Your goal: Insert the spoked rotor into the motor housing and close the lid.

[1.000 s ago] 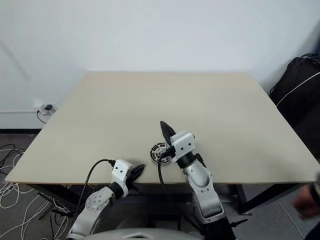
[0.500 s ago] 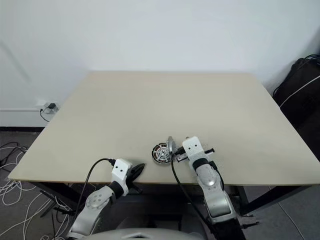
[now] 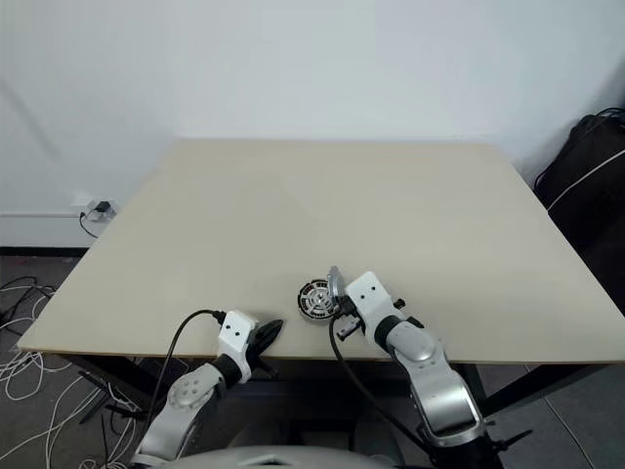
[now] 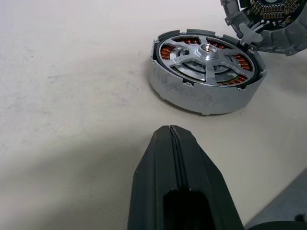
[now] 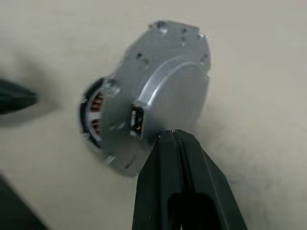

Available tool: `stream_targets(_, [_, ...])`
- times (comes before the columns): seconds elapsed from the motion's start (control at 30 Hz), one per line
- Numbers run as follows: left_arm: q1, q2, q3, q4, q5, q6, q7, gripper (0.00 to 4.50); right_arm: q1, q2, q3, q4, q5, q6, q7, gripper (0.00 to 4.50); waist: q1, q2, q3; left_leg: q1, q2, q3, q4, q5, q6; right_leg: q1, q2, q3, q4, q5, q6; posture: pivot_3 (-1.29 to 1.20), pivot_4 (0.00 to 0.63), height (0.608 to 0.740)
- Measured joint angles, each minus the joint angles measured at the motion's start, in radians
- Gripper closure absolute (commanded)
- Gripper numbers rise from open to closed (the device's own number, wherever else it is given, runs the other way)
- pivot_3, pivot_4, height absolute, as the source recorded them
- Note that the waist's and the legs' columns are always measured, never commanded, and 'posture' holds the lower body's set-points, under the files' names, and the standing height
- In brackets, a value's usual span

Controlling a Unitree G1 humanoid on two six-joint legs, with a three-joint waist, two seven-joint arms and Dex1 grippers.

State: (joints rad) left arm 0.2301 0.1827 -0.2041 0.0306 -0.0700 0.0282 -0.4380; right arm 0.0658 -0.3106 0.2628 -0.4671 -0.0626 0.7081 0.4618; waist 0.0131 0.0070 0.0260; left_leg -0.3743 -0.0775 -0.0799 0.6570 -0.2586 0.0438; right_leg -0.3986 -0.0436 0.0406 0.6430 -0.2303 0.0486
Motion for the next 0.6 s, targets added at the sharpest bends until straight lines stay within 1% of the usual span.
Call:
stream_targets(0.23, [0.0, 0.0, 0.0, 0.005, 0.0, -0.016, 0.0, 4.5, -0.01, 0.007, 0.008, 0.003, 0.035, -0.004, -0.002, 4.48, 0.0, -0.003, 0.002, 0.0, 0.0, 0.0, 0.0, 0.0, 0.0, 0.0, 0.0, 0.0, 0.0, 0.0, 0.0, 0.0, 0.0, 0.74])
stream_targets(0.6, [-0.002, 0.0, 0.004, 0.016, 0.0, -0.023, 0.0, 4.5, -0.093, 0.059, 0.059, 0.166, 0.038, -0.062, -0.013, 4.48, 0.0, -0.004, 0.002, 0.0, 0.0, 0.0, 0.0, 0.0, 0.0, 0.0, 0.0, 0.0, 0.0, 0.0, 0.0, 0.0, 0.0, 0.74])
